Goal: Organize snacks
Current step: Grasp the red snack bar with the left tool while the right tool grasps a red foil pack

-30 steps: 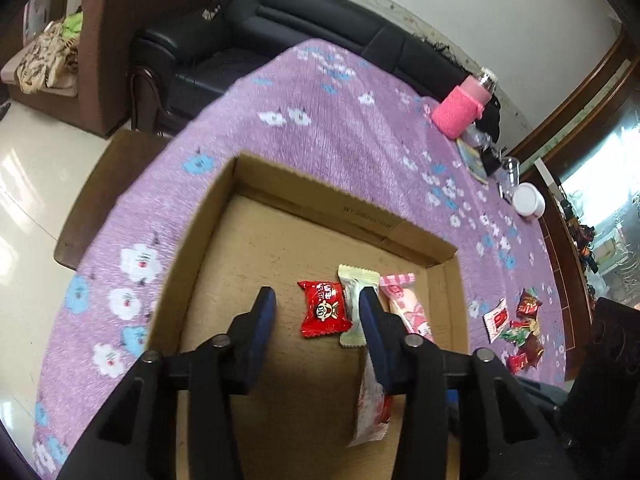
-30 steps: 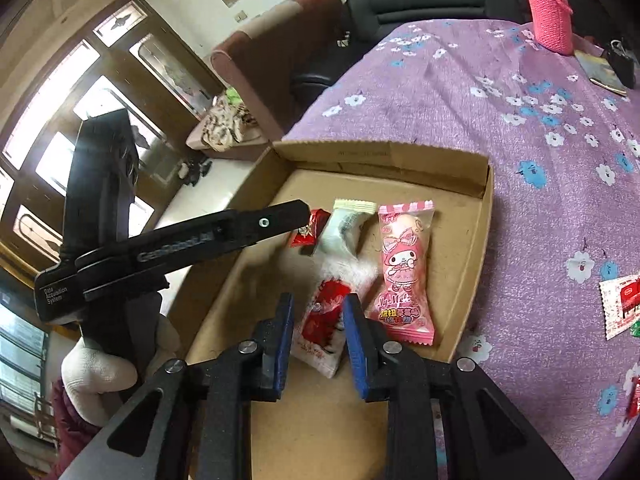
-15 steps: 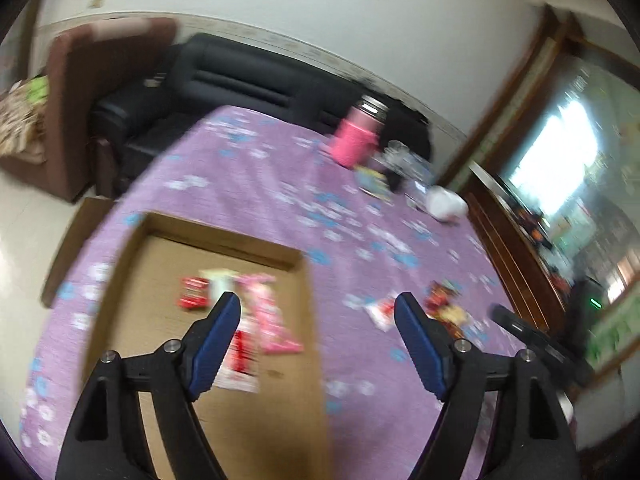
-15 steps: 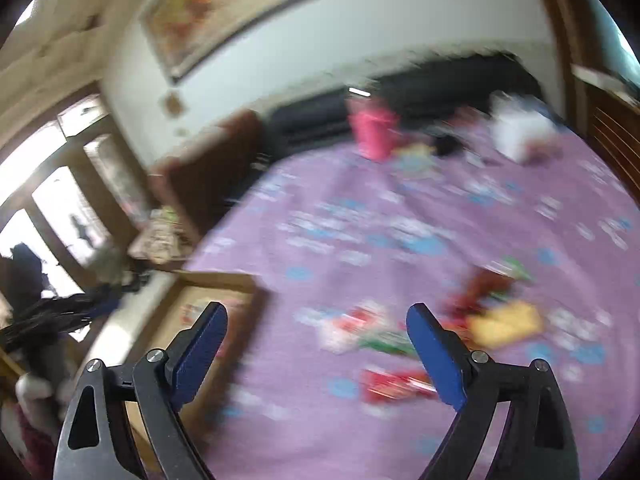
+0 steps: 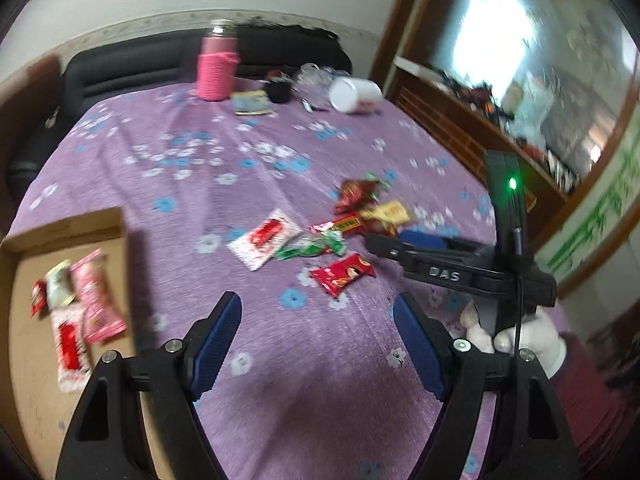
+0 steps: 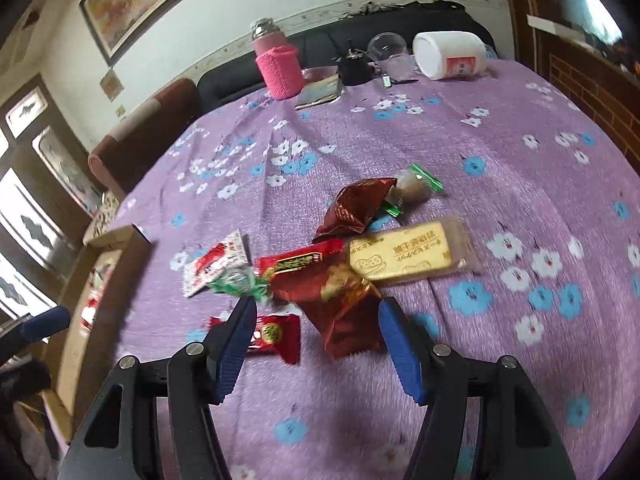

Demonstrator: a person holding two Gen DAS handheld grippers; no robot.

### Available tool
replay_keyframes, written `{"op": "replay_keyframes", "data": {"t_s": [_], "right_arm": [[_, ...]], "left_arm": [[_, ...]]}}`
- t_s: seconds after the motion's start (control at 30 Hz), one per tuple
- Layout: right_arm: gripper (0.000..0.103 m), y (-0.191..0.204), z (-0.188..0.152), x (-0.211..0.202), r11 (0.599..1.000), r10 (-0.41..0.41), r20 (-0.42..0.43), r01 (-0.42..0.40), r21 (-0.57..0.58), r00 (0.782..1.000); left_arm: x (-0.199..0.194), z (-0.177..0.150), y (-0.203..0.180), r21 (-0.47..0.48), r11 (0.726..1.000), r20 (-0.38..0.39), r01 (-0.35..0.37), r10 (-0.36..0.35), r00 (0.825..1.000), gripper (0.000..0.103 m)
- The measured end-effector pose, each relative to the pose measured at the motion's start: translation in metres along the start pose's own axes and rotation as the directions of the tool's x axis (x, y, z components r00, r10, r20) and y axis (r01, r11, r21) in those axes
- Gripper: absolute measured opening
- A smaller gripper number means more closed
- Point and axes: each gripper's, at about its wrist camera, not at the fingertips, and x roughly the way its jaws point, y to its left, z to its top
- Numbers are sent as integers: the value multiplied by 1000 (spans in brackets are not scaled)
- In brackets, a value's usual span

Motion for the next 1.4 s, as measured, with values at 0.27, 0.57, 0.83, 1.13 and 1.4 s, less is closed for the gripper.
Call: {"op": "replay_keyframes", "data": {"t_s": [0.27,0.57,0.83,1.13,1.4], "right_arm": [[29,-14,1,8,998,49,3,-49,38,999],[24,-29,-1,-8,985,127,17,-128,112,992],[24,-25,-4,-7,985,143,-26,-140,105,989],[62,-36,-3,-11,981,136,-1,-135,137,991],[64,-40,-5,-6,970,167,25,-168,178,986]], "left_arm": [[68,12,-32,151,987,-64,-54,64,996,78],[118,20,-63,305,951,-114,-56,95,989,57],[121,13,-56,247,968,-158,-40,81,984,19],[62,-11,-31,97,995,-109,-23,34,993,19],[14,-31,-6,-83,996,13,13,-12,1000,19]]}}
